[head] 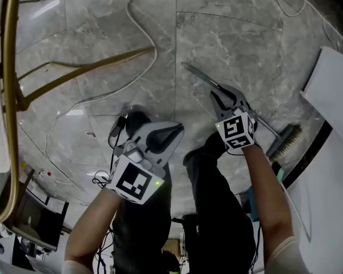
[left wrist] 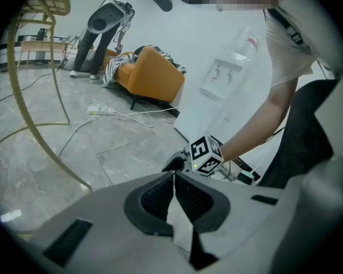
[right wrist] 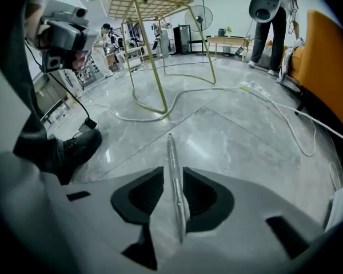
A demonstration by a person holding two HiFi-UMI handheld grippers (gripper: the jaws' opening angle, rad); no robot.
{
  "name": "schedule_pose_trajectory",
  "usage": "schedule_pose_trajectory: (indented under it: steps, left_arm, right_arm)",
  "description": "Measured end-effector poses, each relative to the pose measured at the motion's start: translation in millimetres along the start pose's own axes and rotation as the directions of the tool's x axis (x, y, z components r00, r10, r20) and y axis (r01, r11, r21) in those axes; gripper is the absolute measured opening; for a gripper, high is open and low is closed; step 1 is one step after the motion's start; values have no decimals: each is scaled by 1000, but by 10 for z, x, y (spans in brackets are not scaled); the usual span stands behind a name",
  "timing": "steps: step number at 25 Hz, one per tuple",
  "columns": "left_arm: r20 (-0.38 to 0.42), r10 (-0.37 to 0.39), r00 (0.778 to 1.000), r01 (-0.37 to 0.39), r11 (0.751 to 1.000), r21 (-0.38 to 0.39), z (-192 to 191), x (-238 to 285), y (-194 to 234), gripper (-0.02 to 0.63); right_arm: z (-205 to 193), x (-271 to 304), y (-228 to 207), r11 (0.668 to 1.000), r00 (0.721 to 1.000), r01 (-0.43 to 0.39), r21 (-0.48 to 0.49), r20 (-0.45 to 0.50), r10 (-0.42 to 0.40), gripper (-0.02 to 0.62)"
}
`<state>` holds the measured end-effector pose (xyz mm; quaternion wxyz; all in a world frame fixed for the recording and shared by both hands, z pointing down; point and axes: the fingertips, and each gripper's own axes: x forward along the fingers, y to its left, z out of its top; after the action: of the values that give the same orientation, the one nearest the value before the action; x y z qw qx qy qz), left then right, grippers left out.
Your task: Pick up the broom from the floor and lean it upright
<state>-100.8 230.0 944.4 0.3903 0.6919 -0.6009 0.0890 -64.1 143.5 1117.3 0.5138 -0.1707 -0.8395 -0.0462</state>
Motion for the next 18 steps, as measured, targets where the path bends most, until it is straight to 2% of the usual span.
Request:
schedule_pose_trajectory:
  steps: [9, 13, 18]
  left_arm:
    - [-13, -35, 999, 36, 999, 31, -150, 255, 249, 12]
    - [-5, -17, 1000, 17, 1000, -1, -161, 310, 366, 12]
    - [-14, 12, 1000, -12, 1000, -24, -105, 231, 357, 12]
  right_arm:
    - [-394, 496, -35, 999, 998, -44, -8, -43, 44, 104]
    - [-500, 633, 8, 996, 997, -52, -76, -68, 47, 84]
    - [-428, 487, 84, 994, 995, -93, -57, -36, 91, 80]
